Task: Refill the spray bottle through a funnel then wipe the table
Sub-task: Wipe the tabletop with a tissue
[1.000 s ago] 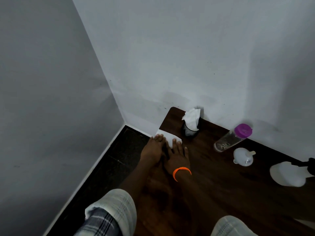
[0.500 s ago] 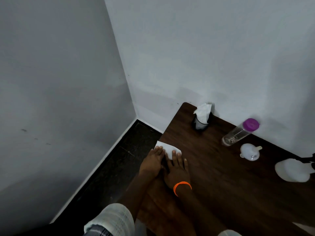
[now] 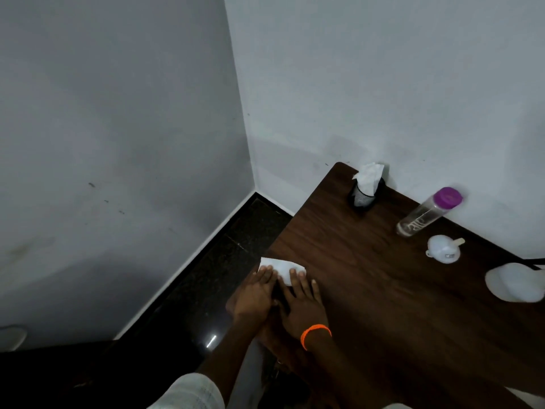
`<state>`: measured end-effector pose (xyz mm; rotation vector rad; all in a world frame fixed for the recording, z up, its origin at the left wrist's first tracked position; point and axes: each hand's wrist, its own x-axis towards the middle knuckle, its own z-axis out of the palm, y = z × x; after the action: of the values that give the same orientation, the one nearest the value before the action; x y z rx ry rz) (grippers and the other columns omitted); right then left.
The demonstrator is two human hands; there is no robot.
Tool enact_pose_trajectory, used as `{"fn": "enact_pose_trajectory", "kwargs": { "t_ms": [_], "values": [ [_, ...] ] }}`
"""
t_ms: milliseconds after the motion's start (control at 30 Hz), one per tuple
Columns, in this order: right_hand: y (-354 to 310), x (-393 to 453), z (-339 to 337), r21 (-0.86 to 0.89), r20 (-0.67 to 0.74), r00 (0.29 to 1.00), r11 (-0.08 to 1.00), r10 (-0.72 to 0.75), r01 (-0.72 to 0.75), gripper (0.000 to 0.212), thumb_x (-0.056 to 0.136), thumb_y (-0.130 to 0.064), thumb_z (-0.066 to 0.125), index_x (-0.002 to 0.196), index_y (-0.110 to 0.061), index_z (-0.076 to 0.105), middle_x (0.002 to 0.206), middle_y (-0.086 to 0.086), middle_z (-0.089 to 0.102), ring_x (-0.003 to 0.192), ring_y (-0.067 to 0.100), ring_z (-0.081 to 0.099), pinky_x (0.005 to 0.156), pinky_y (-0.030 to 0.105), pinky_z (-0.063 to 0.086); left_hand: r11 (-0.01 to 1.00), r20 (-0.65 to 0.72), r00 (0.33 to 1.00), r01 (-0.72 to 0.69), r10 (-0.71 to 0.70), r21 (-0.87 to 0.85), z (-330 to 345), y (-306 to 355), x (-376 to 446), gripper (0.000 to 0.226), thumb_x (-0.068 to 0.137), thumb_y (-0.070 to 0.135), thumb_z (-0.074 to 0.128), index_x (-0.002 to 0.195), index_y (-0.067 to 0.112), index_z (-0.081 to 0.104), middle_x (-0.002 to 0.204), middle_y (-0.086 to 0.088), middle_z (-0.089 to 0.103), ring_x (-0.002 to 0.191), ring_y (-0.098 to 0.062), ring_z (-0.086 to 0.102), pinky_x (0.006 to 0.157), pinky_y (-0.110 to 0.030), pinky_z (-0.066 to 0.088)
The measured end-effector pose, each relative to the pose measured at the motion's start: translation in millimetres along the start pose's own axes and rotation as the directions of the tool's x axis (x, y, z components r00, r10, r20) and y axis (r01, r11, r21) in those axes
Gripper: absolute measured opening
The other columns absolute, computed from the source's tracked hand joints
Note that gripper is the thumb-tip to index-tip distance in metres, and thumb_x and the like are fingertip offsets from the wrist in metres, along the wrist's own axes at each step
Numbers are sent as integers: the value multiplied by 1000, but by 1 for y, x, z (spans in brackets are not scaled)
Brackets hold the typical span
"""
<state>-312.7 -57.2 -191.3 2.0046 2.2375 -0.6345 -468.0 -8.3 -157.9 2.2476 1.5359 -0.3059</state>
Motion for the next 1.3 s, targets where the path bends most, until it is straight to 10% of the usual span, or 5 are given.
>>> {"fn": "enact_pose_trajectory", "kwargs": {
  "t_ms": [300, 467, 733, 900, 1300],
  "values": [
    [1, -69, 16, -5, 34, 998, 999, -52, 52, 64, 96, -54, 43, 156, -36, 33, 164, 2, 29, 152, 25, 27, 118, 49, 15, 996, -19, 997, -74, 73, -48, 37, 22, -63, 60, 75, 41, 46, 118, 11, 75, 125, -10, 72, 124, -24, 64, 113, -39, 39],
    [27, -97, 22, 15, 32, 999, 999, 36, -37, 66, 95, -52, 43, 157, -36, 26, 165, 2, 28, 152, 24, 27, 118, 47, 16, 993, 112, 988, -107, 102, 44, 36, 57, -63, 68, 103, 38, 31, 161, 9, 12, 169, -8, 3, 158, -26, -3, 127, -43, -10],
    [66, -78, 6, 39, -13, 987, 987, 159, -158, 66, 95, -49, 41, 157, -37, 22, 163, 4, 31, 151, 24, 22, 120, 44, 7, 985, 119, 981, -163, 155, 62, 33, 91, -6, 88, 83, 47, -2, 162, 9, 5, 171, -14, 1, 158, -28, -6, 123, -45, -14],
    [89, -40, -9, 42, -29, 980, 980, 198, -197, 66, 94, -48, 41, 156, -35, 24, 161, 6, 34, 149, 29, 31, 119, 43, 4, 986, 99, 984, -155, 149, 61, 20, 104, 45, 69, 105, 36, 35, 162, 10, 7, 171, -13, 1, 158, -28, -6, 126, -46, -8],
    [143, 60, -56, 37, -77, 964, 967, 253, -251, 68, 91, -59, -2, 157, -42, -3, 168, -1, -8, 157, 23, -6, 123, 45, -5, 975, 32, 980, -200, 198, 91, -25, 115, 169, 63, 106, 29, 37, 162, 11, 12, 171, -10, 7, 158, -24, 0, 128, -45, -2]
  ]
}}
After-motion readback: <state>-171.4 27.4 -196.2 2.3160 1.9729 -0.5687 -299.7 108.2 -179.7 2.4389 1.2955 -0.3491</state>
